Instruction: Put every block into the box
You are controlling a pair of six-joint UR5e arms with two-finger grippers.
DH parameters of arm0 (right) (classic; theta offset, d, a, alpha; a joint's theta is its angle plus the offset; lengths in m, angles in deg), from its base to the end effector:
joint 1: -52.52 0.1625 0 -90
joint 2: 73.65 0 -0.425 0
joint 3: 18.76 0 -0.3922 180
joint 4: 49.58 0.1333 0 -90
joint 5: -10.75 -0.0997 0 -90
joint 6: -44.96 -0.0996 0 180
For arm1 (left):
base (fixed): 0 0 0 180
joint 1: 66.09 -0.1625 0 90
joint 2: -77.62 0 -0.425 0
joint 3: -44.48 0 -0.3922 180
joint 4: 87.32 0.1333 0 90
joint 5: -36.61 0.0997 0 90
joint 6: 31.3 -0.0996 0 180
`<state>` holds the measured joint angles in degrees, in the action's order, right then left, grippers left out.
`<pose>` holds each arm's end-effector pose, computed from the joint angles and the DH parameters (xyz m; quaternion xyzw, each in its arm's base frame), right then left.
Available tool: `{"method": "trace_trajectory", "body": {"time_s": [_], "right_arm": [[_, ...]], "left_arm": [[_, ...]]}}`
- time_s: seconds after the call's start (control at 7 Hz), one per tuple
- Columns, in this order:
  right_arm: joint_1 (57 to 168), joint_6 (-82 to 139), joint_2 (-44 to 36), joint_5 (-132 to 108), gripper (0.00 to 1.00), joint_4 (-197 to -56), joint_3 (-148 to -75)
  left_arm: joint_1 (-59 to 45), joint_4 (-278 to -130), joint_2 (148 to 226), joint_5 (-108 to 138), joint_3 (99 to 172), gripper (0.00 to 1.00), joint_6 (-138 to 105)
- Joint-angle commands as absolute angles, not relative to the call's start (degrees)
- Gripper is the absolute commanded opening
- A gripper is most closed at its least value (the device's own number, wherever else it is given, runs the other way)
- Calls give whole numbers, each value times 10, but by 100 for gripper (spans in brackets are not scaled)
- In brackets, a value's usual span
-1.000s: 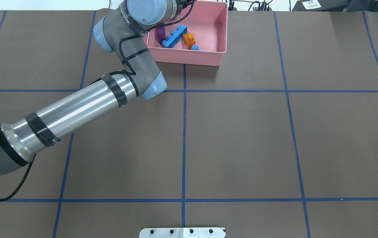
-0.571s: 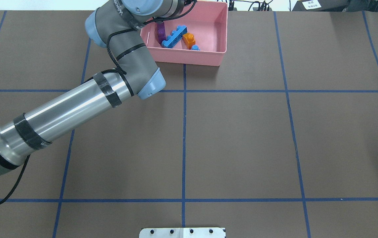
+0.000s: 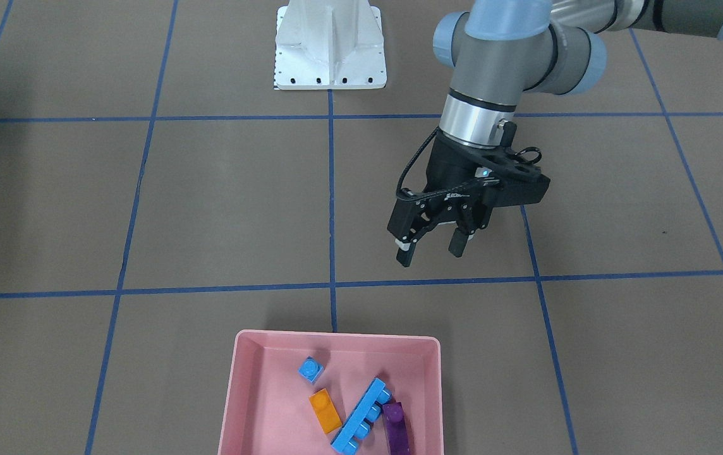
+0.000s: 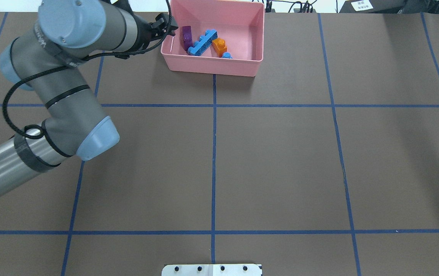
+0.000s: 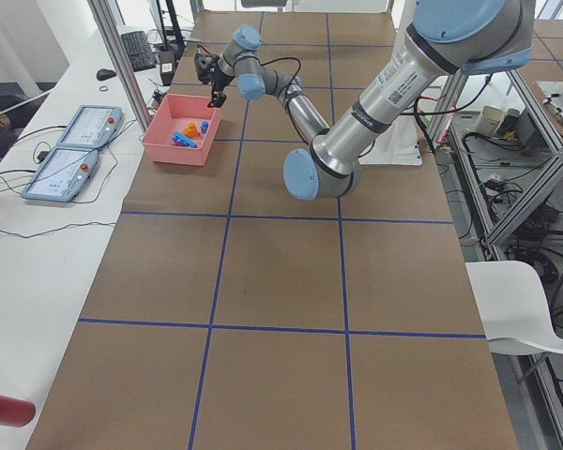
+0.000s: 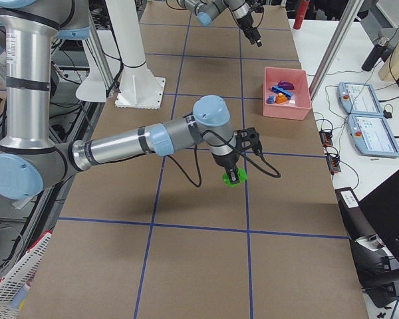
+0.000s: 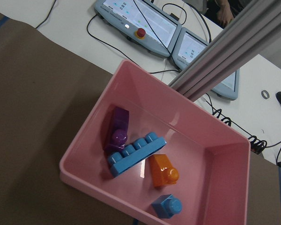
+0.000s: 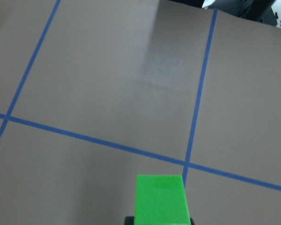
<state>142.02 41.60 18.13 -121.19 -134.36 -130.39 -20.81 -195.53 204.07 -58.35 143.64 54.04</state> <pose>0.0626 -0.4780 0.4790 0.1908 -0.3560 -0.0549 0.9132 0.3757 -0.5566 0.1784 0.1896 0.4942 -0.2729 0.8033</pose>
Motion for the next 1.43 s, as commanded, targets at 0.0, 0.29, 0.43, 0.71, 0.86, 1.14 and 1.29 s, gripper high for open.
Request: {"method": "trace_trajectory", "body": {"time_s": [0.0,0.29,0.43,0.71,0.86,1.14,1.29], "right_arm": [[1360,356,70,-1167,0,-1361,-1287],[1304,299,-35,-1100,0,-1360,-1230],[1269,264,-104,-1059,0,-1359,-1186],[1176,154,-233,-994,0,-1350,-1080],[1130,112,-296,-942,0,-1349,-1031],[1069,37,-398,-902,0,-1320,-920],[1048,-5,-402,-863,0,-1289,-895]], "left_arm": [[-185,-1952,1959,-581,1461,99,446],[-157,-1951,1912,-582,1460,99,370],[-149,-1951,1891,-583,1456,99,343],[-126,-1937,1858,-581,1450,99,269],[-118,-1922,1853,-582,1449,99,243],[-85,-1914,1831,-586,1446,99,160],[-60,-1903,1819,-609,1447,99,105]]}}
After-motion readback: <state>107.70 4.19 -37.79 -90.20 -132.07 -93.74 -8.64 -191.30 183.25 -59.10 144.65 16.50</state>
